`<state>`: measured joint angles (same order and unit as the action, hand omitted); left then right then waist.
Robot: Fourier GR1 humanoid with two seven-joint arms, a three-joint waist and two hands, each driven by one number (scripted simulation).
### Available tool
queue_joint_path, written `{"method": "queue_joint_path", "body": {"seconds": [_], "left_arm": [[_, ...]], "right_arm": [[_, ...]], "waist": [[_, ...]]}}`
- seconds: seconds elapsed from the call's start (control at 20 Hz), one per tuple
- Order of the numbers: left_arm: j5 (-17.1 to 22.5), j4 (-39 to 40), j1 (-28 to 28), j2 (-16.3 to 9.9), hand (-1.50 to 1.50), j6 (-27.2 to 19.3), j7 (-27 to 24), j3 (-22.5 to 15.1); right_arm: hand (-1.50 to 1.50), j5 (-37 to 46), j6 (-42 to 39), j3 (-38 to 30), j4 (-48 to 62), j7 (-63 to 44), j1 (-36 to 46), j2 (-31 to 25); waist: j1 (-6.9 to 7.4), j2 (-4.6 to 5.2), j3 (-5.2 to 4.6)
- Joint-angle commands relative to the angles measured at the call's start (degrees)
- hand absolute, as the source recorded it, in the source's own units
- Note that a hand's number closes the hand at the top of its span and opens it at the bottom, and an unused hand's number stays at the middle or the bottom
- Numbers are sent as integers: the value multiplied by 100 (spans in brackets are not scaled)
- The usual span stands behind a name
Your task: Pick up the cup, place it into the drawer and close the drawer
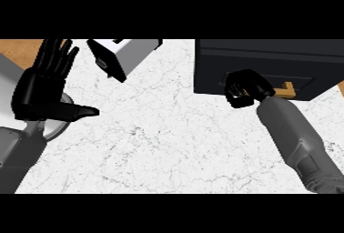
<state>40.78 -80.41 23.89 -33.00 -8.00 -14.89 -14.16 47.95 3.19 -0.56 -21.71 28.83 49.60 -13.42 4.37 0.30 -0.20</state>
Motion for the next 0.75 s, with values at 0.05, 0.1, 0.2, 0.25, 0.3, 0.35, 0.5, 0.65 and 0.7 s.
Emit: {"method": "queue_joint_path", "body": {"seconds": [0.05, 0.1, 0.2, 0.25, 0.3, 0.35, 0.5, 0.65, 0.7], "left_arm": [[-95, -108, -212, 244, -150, 39, -129, -203], [-44, 34, 58, 111, -150, 116, -56, -39], [33, -21, 32, 140, -150, 142, 78, -78], [-9, 57, -61, 173, -150, 220, -117, -68], [-19, 86, -78, 203, -150, 234, -111, -96], [51, 50, -119, 104, -150, 355, -35, -72], [11, 146, -35, 186, -150, 286, -87, -38], [-117, 78, -156, 365, -150, 202, -157, -229], [-122, 76, -94, 301, -150, 300, -136, -230]], "right_arm": [[150, -93, -21, -348, 542, -153, 575, -589], [150, -122, 10, -375, 579, -200, 600, -516], [150, -134, -119, -376, 628, -180, 622, -601], [150, -275, -10, -512, 571, -174, 623, -529], [150, -271, -18, -502, 588, 50, 520, -631], [150, -339, -186, -570, 561, -119, 750, -687], [150, -440, -159, -664, 542, 112, 695, -766], [150, -442, -140, -671, 605, 153, 620, -769], [150, -414, -83, -644, 612, 75, 665, -676]], "waist": [[178, 213, 43], [153, 248, 44], [227, 260, 47], [250, 285, 43], [193, 273, 45], [289, 267, 41], [200, 261, 43], [235, 252, 46], [282, 272, 46]]}}
